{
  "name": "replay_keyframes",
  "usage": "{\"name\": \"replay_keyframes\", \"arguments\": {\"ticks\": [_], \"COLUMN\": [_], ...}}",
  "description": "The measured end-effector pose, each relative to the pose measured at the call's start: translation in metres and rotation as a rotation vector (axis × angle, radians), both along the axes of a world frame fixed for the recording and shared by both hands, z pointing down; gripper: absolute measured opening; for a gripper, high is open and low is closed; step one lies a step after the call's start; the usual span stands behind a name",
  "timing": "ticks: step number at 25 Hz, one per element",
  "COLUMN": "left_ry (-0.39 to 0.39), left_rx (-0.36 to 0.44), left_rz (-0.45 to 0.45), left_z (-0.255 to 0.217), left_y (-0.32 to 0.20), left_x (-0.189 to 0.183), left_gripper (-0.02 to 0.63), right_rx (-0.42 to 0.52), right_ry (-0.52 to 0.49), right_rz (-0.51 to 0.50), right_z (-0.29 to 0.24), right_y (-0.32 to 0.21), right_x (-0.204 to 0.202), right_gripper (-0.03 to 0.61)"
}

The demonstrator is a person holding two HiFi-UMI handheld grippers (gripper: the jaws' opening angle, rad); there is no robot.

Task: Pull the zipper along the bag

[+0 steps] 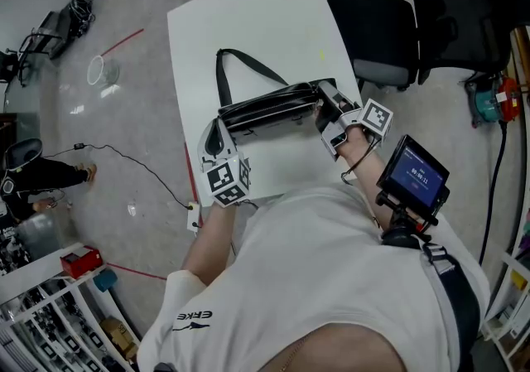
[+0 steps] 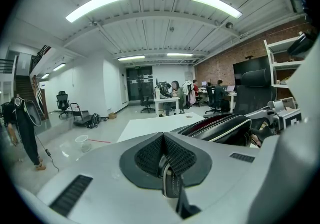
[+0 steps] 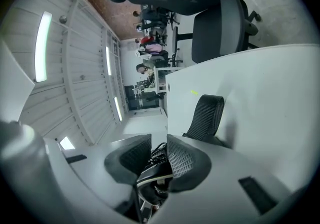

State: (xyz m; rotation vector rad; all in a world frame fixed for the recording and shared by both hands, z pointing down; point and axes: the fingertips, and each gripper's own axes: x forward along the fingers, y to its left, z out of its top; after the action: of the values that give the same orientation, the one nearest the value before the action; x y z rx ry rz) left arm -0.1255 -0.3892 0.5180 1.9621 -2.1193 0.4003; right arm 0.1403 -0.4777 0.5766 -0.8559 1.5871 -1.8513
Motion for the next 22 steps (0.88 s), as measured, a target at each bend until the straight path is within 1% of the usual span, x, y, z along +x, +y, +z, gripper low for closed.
{"name": "replay_keyframes", "arguments": {"ticks": [4,7,9,10,13,17,18,19,22], "left_ry": [-0.005,-0.006,-0.009,-0.010,-0.012,-0.015,-0.018,-0.022,-0.039], "left_rx": [-0.001,-0.003,-0.003,-0.003,-0.003,-0.004,-0.003,-0.001,0.008], "left_rz": [0.002,0.001,0.001,0.002,0.005,0.001,0.001,0.003,0.009], "left_z": [0.002,0.004,0.003,0.003,0.003,0.005,0.005,0.004,0.003], "left_y": [0.000,-0.001,-0.002,-0.002,-0.002,-0.001,-0.001,-0.002,-0.003], "left_x": [0.000,-0.002,-0.004,-0.004,-0.004,-0.007,-0.007,-0.007,-0.007], "left_gripper": [0.003,0.003,0.003,0.003,0.003,0.003,0.003,0.003,0.003], "right_rx": [0.023,0.051,0.062,0.072,0.126,0.183,0.191,0.196,0.210], "right_ry": [-0.049,-0.047,-0.014,0.007,0.063,0.136,0.159,0.185,0.249], "right_rz": [0.003,-0.028,-0.048,-0.060,-0.085,-0.060,-0.050,-0.044,-0.049], "right_z": [-0.008,-0.012,-0.011,-0.011,-0.019,-0.026,-0.027,-0.027,-0.029], "right_y": [-0.001,0.001,0.001,0.001,0.002,0.002,0.001,0.001,0.001], "right_x": [0.001,-0.004,-0.007,-0.007,-0.009,-0.003,-0.001,0.001,0.001], "right_gripper": [0.098,0.092,0.083,0.050,0.046,0.041,0.035,0.014,0.014]}}
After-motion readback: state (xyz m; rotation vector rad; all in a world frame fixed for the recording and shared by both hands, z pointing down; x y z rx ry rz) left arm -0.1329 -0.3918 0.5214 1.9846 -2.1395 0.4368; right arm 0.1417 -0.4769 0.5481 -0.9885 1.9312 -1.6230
